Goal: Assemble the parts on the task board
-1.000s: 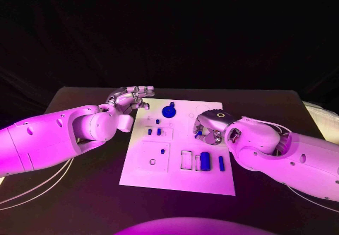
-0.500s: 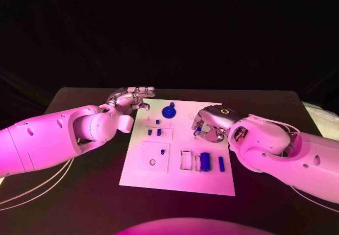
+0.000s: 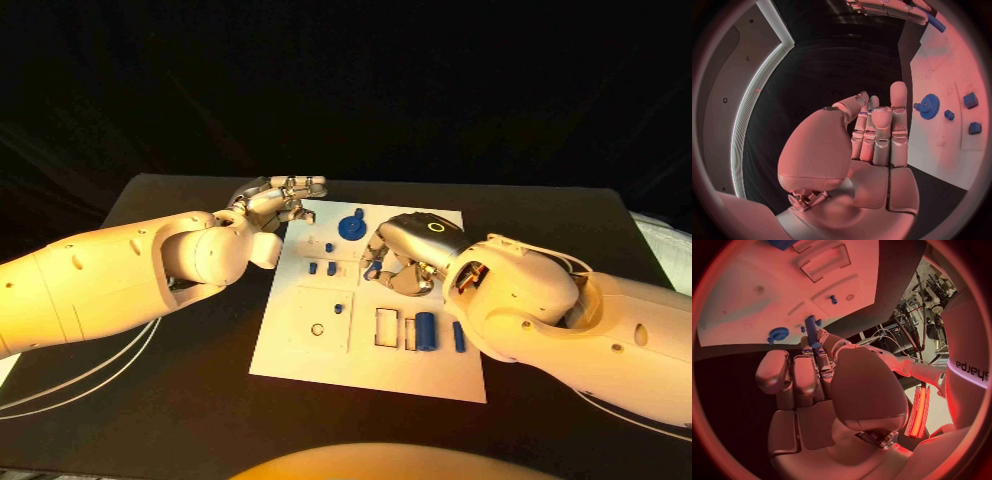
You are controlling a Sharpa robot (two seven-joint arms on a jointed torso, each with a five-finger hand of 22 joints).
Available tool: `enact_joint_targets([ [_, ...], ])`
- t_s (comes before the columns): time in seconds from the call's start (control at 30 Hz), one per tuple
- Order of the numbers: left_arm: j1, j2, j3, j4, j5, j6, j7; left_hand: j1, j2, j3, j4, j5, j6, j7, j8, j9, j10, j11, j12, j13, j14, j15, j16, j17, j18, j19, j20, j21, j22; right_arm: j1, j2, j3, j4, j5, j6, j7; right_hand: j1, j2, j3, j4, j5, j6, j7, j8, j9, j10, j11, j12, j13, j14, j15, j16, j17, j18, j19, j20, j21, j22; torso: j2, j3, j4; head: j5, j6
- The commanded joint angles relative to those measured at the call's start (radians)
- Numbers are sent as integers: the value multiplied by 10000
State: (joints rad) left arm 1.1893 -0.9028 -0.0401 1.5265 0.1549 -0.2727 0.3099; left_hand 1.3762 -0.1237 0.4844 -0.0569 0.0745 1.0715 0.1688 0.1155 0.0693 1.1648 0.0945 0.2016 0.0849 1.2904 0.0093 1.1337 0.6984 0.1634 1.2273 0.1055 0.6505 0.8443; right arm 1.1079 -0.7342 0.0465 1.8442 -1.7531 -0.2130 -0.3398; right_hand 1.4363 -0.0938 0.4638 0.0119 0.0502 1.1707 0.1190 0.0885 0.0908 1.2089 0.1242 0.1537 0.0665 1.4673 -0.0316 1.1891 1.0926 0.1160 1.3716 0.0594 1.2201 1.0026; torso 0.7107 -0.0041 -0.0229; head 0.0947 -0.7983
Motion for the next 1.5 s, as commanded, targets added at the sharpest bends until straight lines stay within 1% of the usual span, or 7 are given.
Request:
enact_joint_targets([
  [0.03, 2, 40, 7, 8, -40, 210, 47, -51, -23, -57, 5, 12, -67, 7, 41, -10, -86, -14, 41, 9, -62, -21, -30, -9, 183, -103, 1, -41, -9, -92, 277, -27, -27, 95, -87, 264, 199, 74, 245, -306, 66, 52, 34, 6, 3, 843, -797, -60, 259, 290, -71, 15, -18, -94, 45, 11, 67, 5, -1, -6, 11, 150, -60],
  [0.27, 3, 73, 8, 14, -40, 192, 62, -51, -23, -57, 5, 12, -67, 7, 41, -10, -86, -14, 41, 9, -62, -21, -30, -9, 183, -103, 1, -41, -9, -533, 1054, -122, -356, 42, -103, 508, 210, 88, 281, -338, 81, 45, 49, -11, 0, 837, -784, -92, 264, 286, -62, 9, -27, -90, 33, 16, 58, -15, 15, -17, 8, 364, -136],
  [0.47, 4, 136, 9, 27, -40, 201, 68, -45, -10, -60, -5, 14, -78, 9, 45, -9, -100, -13, 53, 9, -72, -19, -36, -29, 184, -106, 3, -50, -14, -949, 1613, -185, -756, 42, -114, 711, 216, 100, 314, -366, 94, 34, 63, -28, -3, 829, -771, -122, 267, 281, -53, -2, -41, -87, 21, 22, 51, -32, 12, 7, -9, 599, -227],
  [0.7, 4, 185, 10, 38, -44, 216, 66, -45, -10, -60, -5, 14, -78, 9, 45, -9, -100, -13, 53, 9, -72, -19, -36, -29, 184, -106, 3, -50, -14, -1170, 1996, -292, -1235, 176, -123, 873, 214, 109, 338, -387, 103, 24, 77, -43, -6, 823, -759, -146, 270, 276, -46, -10, -52, -84, 11, 28, 44, -47, 3, 8, -13, 773, -321],
  [0.97, 5, 181, 10, 44, -46, 225, 49, -45, -10, -60, -5, 14, -78, 9, 45, -9, -100, -13, 53, 9, -72, -19, -36, -29, 184, -106, 3, -50, -14, -1223, 2092, -341, -1485, 199, -18, 894, 214, 109, 338, -387, 103, 24, 77, -43, -6, 823, -759, -146, 270, 276, -46, -10, -52, -84, 11, 28, 44, -47, 3, 8, -35, 808, -379],
  [1.37, 5, 177, 10, 39, -46, 234, 27, -45, -10, -60, -5, 14, -78, 9, 45, -9, -100, -13, 53, 9, -72, -19, -36, -29, 184, -106, 3, -50, -14, -1233, 2134, -375, -1491, 229, 228, 957, 210, 111, 350, -400, 107, 20, 85, -51, -7, 820, -752, -161, 273, 279, -40, 9, -28, -82, 6, 31, 41, -54, -7, 9, -26, 830, -400],
  [1.5, 5, 170, 10, 49, -46, 229, 17, -45, -10, -60, -5, 14, -78, 9, 45, -9, -100, -13, 53, 9, -72, -19, -36, -29, 184, -106, 3, -50, -14, -1240, 2158, -388, -1524, 235, 254, 968, 209, 111, 352, -403, 109, 20, 86, -52, -8, 819, -751, -164, 274, 277, -39, 3, -35, -82, 5, 32, 41, -53, -3, 3, -25, 751, -402],
])
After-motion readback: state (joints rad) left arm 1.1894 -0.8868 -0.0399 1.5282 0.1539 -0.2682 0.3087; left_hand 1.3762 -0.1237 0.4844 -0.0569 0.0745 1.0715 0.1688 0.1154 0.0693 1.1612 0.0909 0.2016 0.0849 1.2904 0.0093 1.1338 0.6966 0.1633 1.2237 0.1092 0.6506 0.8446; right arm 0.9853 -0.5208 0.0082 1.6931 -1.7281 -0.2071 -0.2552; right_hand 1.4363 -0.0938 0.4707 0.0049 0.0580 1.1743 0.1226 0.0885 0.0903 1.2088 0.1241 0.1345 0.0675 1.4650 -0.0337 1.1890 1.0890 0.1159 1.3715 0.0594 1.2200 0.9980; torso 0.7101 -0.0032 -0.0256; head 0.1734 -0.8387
